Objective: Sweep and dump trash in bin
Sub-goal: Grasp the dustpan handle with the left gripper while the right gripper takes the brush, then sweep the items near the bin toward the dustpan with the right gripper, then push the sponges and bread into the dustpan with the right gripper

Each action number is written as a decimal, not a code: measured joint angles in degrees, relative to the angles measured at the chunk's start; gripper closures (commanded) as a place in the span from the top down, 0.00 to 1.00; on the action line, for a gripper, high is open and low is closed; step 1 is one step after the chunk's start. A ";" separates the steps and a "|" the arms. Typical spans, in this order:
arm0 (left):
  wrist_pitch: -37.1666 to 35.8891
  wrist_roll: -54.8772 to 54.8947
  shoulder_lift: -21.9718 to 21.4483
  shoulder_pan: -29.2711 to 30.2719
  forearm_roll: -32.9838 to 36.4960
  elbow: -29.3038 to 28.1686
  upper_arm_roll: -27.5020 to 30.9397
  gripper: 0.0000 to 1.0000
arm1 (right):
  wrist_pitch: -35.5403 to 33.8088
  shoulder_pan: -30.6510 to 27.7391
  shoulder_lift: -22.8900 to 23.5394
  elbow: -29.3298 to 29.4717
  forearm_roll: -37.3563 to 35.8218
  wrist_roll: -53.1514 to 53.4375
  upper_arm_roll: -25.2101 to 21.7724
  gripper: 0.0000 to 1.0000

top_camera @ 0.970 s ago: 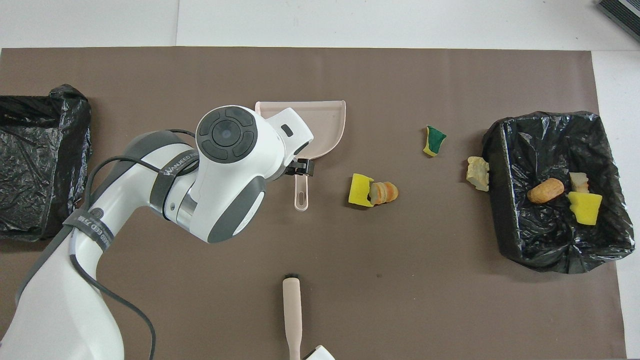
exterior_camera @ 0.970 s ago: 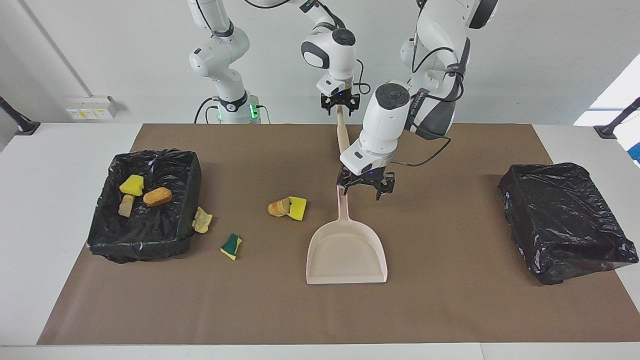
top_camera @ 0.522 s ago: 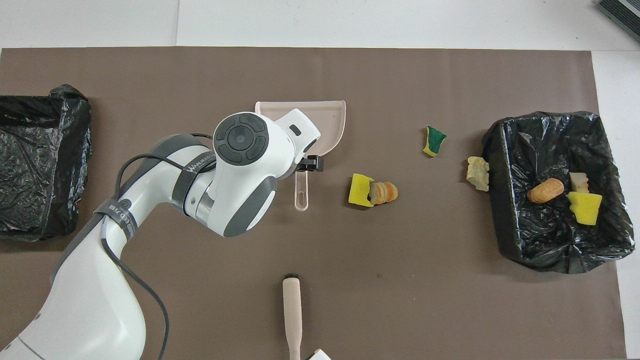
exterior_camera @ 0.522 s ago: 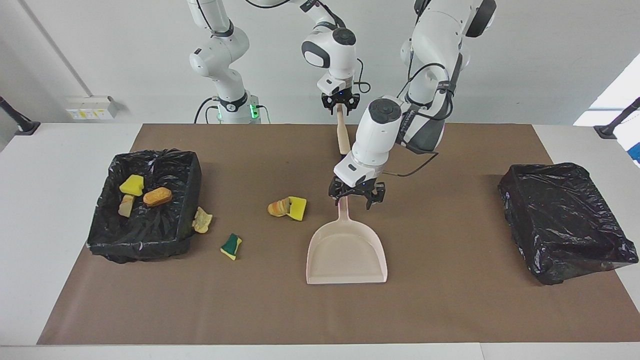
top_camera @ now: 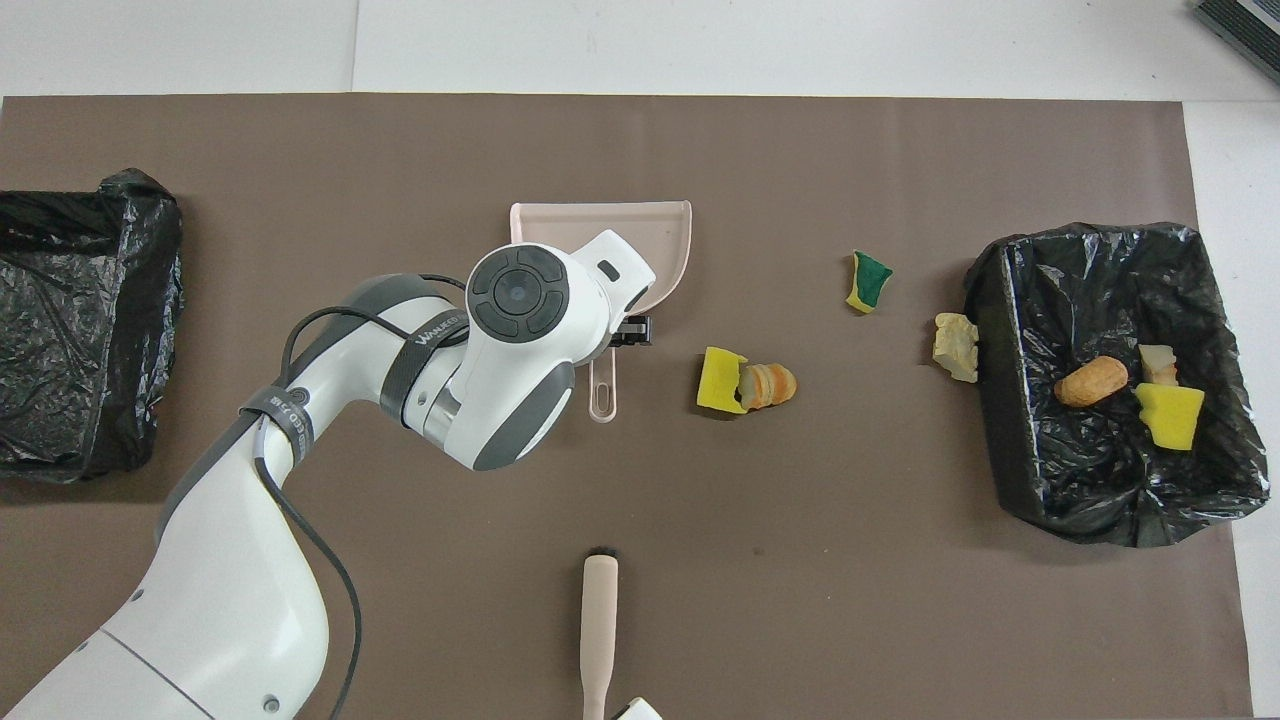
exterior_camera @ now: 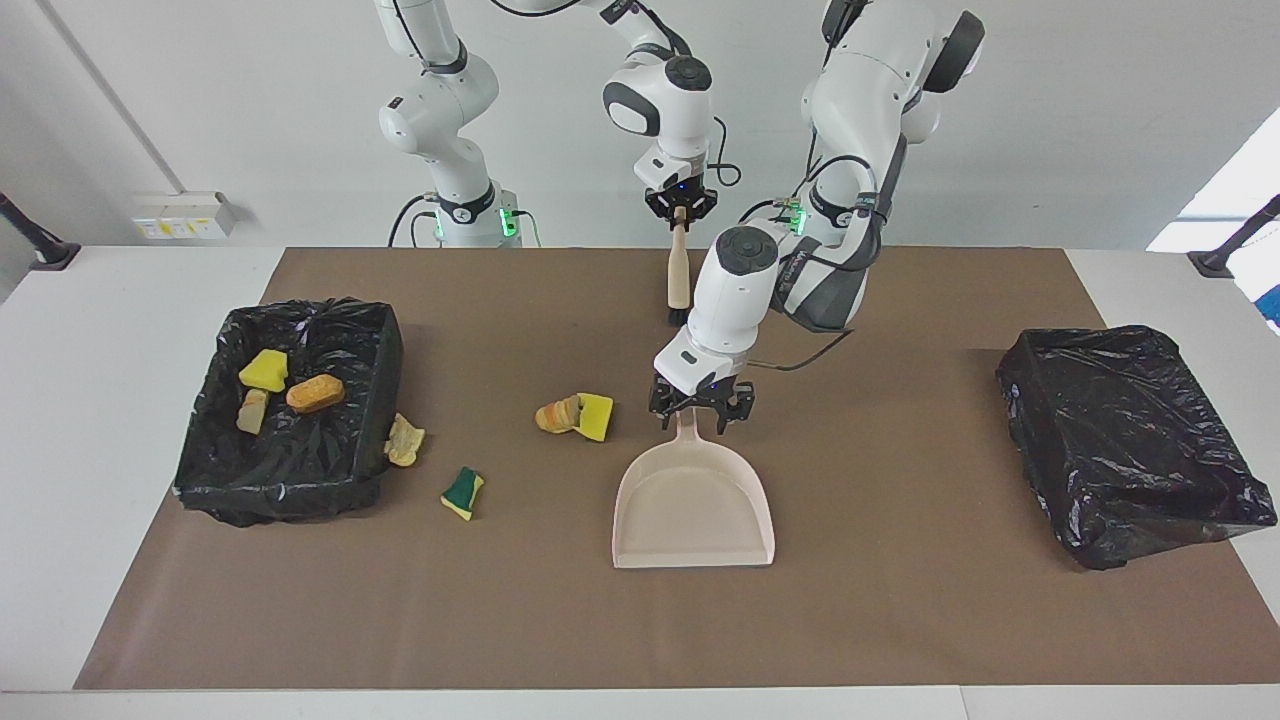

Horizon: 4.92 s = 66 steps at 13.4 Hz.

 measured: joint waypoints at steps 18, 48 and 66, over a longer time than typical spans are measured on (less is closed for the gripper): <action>-21.94 41.18 -6.81 3.64 4.25 3.04 0.56 0.00 | -20.57 -46.78 -10.60 2.11 -11.58 -49.30 -1.65 0.00; -20.35 72.44 -15.63 4.42 4.29 -13.57 -3.34 0.00 | -16.41 -59.11 7.74 16.83 -20.92 -67.40 -1.37 0.00; -18.33 71.58 -16.78 5.03 4.18 -17.00 -3.28 0.00 | -14.43 -43.93 13.15 17.01 -5.37 -54.41 -0.13 0.00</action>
